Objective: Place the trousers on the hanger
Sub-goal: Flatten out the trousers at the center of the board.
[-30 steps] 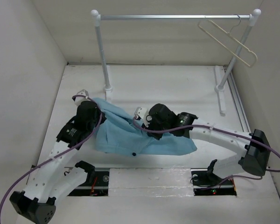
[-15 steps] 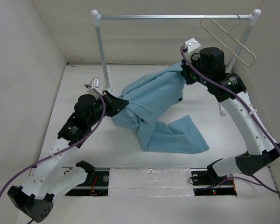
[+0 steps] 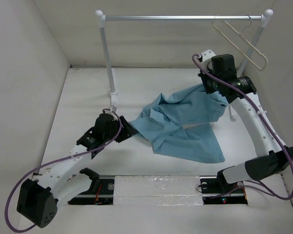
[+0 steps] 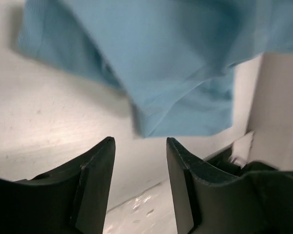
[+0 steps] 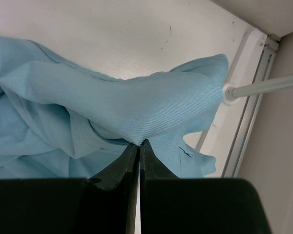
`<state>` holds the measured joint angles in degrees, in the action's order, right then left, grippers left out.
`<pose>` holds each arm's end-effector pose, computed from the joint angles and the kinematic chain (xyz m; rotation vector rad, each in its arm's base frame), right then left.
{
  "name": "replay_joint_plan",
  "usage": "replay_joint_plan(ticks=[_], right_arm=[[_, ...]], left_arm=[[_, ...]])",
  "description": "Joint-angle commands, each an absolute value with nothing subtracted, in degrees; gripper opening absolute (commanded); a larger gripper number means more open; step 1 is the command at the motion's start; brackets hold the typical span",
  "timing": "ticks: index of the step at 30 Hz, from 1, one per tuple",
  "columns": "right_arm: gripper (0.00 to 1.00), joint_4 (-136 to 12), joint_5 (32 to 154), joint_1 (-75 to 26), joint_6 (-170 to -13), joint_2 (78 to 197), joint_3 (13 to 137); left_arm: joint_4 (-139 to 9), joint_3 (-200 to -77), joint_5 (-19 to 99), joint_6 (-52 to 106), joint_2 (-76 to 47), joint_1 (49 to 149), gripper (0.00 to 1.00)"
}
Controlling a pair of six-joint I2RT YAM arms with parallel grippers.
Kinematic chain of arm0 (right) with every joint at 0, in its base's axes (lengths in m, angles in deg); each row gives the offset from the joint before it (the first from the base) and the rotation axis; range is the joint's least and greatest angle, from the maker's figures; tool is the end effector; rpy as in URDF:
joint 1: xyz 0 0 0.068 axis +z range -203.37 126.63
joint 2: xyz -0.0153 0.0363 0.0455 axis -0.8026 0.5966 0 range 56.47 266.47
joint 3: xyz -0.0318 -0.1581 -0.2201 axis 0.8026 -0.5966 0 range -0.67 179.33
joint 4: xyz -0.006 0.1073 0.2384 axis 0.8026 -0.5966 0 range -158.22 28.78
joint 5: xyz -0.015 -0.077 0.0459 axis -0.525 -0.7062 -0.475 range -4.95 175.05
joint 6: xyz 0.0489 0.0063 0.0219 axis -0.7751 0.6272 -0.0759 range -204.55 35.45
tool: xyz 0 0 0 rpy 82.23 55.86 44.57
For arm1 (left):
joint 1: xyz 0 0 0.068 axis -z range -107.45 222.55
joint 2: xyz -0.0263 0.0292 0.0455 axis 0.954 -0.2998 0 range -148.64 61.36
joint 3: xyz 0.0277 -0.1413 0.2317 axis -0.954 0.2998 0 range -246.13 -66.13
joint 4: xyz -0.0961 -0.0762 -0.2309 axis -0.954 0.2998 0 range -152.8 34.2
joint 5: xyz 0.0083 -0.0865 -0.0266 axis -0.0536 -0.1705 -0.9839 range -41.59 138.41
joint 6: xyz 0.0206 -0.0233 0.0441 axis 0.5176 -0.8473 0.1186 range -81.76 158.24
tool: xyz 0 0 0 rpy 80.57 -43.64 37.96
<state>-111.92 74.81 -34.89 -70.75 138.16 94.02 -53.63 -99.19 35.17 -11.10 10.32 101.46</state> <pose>0.2802 0.0870 0.4216 -0.5232 2.1583 -0.1543 0.1731 -0.1048 0.2506 -0.2374 2.1993 -1.0492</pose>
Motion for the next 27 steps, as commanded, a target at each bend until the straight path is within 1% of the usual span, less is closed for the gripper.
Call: replay_joint_plan(ticks=[1, 2, 3, 4, 7, 9, 11, 12, 15, 17, 18, 19, 20, 21, 23, 24, 25, 26, 27], right_arm=[[0.0, -109.03, 74.23, -35.53, -69.17, 135.04, 99.25], [0.0, -108.94, 74.68, -36.23, -69.09, 135.13, 99.52], [0.0, -108.86, 75.81, -36.24, -69.0, 135.13, 99.78], [0.0, -108.59, 76.34, -36.24, -68.91, 135.22, 99.87], [0.0, -108.15, 78.36, -36.24, -68.82, 134.96, 99.87], [0.0, -108.15, 78.9, -35.71, -69.0, 134.61, 99.87], [0.0, -108.15, 79.95, -35.71, -68.91, 134.17, 99.7], [0.0, -108.33, 80.48, -35.71, -69.0, 133.82, 99.79], [0.0, -108.68, 82.23, -35.71, -68.91, 132.5, 99.35], [0.0, -108.68, 82.68, -35.71, -69.0, 131.27, 99.0], [0.0, -108.59, 82.68, -35.71, -68.74, 130.74, 98.73], [0.0, -108.68, 83.29, -35.71, -68.65, 130.3, 98.64], [0.0, -108.77, 83.73, -36.32, -68.47, 129.78, 98.73], [0.0, -109.38, 84.34, -37.19, -67.77, 129.42, 98.91], [0.0, -109.65, 87.24, -38.51, -67.24, 128.9, 99.69], [0.0, -109.47, 88.12, -38.52, -66.98, 128.63, 100.05], [0.0, -109.47, 89.69, -39.13, -66.8, 128.45, 100.66], [0.0, -109.38, 90.49, -39.14, -66.8, 128.19, 101.97], [0.0, -109.9, 91.11, -39.66, -66.8, 128.02, 102.85]], left_arm=[[-60.68, -93.03, 28.9, -11.16, 6.01, 104.53, 0.42], [-61.12, -93.37, 29.59, -10.46, 4.34, 106.9, 0.45], [-61.39, -95.9, 33.08, -10.19, 0.15, 113.71, 0.49], [-61.39, -97.75, 35.37, -10.01, -2.33, 117.34, 0.59], [-61.3, -105.23, 41.98, -10.01, -13.58, 125.87, 0.68], [-62.35, -107.6, 45.4, -11.06, -19.63, 126.78, 0.7], [-64.2, -108.23, 47.6, -12.29, -22.56, 127.4, 0.7], [-64.21, -109.27, 51.7, -12.99, -25.18, 127.4, 0.7], [-64.56, -112.34, 56.55, -12.83, -29.58, 127.4, 0.68], [-62.98, -115.07, 60.6, -13.0, -31.96, 126.79, 0.4], [-58.02, -117.96, 64.1, -12.91, -33.46, 126.78, 0.27], [-55.44, -119.46, 66.05, -13.0, -33.47, 125.91, 0.0], [-52.46, -120.61, 67.64, -13.09, -32.69, 125.12, 0.0], [-47.64, -122.8, 70.96, -12.65, -28.94, 124.42, 0.0], [-44.01, -124.04, 75.54, -10.55, -22.08, 124.41, 0.0], [-39.73, -126.14, 79.91, -10.02, -14.47, 123.28, 0.0], [-37.68, -127.29, 81.78, -9.58, -10.83, 122.57, 0.0], [-35.66, -128.69, 83.46, -8.09, -3.92, 121.52, 0.0], [-32.94, -131.49, 85.39, -6.95, -0.72, 120.29, 0.0]])
